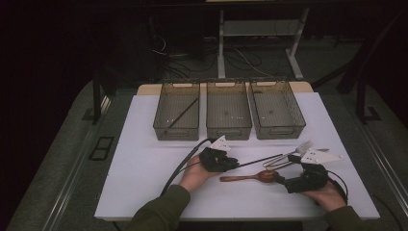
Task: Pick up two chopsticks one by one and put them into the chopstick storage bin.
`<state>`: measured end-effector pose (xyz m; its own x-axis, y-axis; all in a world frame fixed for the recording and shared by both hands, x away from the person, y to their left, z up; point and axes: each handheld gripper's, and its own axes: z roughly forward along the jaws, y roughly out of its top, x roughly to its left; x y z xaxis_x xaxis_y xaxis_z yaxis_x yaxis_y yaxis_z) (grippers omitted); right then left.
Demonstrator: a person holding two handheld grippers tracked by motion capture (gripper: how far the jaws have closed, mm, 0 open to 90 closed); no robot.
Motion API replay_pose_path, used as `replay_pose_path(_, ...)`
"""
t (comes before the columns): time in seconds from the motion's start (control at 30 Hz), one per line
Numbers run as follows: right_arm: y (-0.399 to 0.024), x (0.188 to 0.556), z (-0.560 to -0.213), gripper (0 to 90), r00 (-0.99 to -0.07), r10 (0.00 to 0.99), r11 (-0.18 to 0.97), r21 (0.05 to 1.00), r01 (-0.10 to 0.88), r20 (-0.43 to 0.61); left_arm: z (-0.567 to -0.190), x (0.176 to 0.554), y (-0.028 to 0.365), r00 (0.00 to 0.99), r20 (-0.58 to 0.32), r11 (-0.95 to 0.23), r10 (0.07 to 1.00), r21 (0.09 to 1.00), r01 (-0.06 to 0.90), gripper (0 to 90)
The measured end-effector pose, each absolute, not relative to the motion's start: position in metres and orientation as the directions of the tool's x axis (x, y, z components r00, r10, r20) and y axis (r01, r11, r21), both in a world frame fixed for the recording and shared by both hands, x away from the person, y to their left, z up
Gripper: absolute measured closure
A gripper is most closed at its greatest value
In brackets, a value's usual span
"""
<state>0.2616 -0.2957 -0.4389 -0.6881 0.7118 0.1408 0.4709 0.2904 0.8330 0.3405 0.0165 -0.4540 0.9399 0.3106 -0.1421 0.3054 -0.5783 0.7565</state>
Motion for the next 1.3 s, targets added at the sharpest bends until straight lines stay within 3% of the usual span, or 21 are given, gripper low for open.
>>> replay_pose_path(0.6,-0.296,0.262,-0.439,2.9,-0.687,0.713,0.290,0.834,0.470,0.140,-0.456,0.337,0.013,0.939,-0.105,-0.601,0.327,0.743,0.292,84.9)
replay_pose_path(1.3,-0.298,0.261,-0.438,2.9,-0.684,0.715,0.281,0.838,0.469,0.144,-0.437,0.335,0.026,0.932,-0.128,-0.548,0.340,0.778,0.307,85.3)
